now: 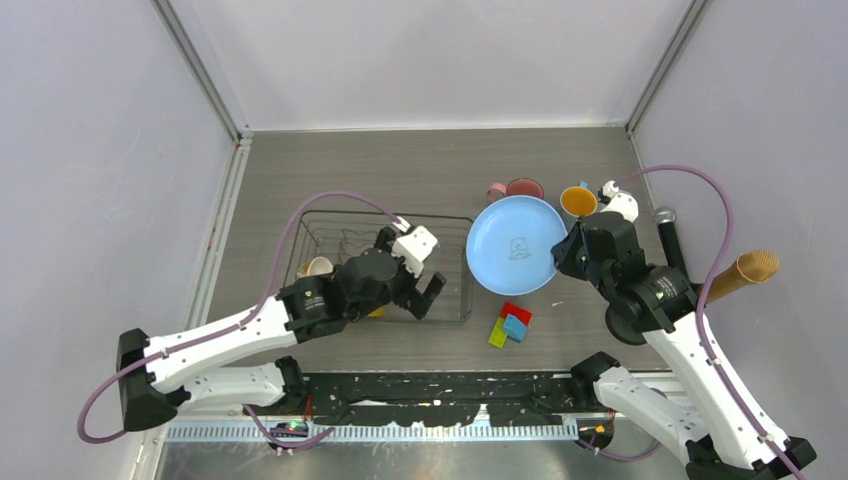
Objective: Unload the mixed dishes from the dish rack
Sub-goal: Pick up the plate from the dish rack, then place the plate at the center of the board.
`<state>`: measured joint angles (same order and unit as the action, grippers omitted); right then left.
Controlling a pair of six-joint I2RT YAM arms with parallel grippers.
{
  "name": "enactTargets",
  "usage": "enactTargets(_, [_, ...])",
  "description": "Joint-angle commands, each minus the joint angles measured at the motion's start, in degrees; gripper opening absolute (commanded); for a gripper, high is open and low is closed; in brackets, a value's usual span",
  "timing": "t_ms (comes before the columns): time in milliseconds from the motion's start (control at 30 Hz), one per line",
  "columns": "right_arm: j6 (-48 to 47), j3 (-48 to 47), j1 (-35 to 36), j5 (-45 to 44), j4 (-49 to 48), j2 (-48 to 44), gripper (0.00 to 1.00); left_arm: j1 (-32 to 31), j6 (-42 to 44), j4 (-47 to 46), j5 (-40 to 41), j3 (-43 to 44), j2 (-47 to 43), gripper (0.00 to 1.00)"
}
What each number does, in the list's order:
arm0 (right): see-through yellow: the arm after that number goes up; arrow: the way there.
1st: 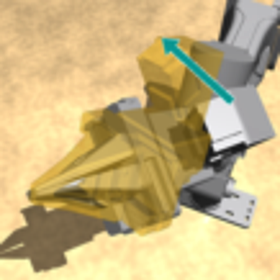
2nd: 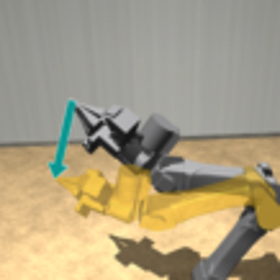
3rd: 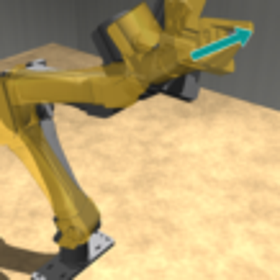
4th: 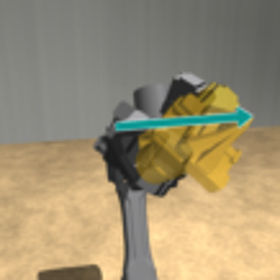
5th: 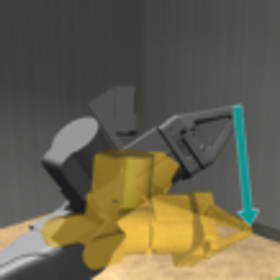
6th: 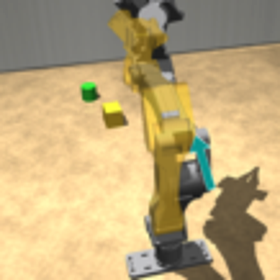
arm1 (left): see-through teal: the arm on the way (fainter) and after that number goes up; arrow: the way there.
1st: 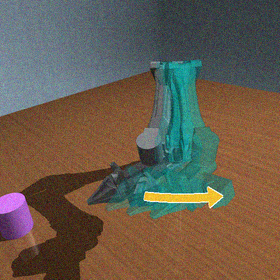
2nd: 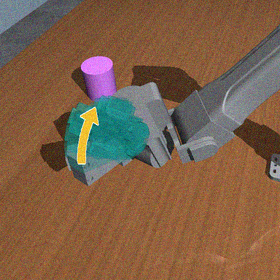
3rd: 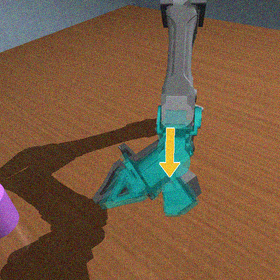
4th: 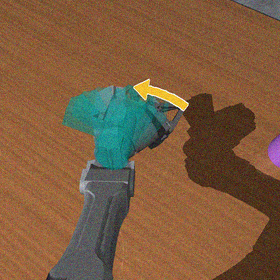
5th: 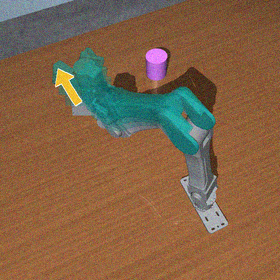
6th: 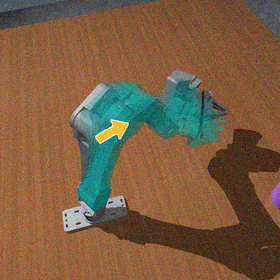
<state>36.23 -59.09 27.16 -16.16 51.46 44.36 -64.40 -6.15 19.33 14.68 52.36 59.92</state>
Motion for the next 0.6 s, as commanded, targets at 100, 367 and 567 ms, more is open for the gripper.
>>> enactTargets(100, [-1.3, -2.6, 0.1, -15.9, 5.0, 2.1, 0.0, 0.1, -12.8, -0.4, 17.3, -1.1, -7.1, 1.0])
enactTargets(367, [-1.9, -2.7, 0.1, -17.8, 2.1, 4.4, 0.0, 0.1, -18.2, 3.0, 24.8, -3.7, -11.7, 1.0])
enactTargets(567, [-3.6, -1.9, 0.1, -17.4, 1.4, 8.1, 0.0, 0.1, -24.0, 10.4, 30.1, -2.1, -11.5, 1.0])
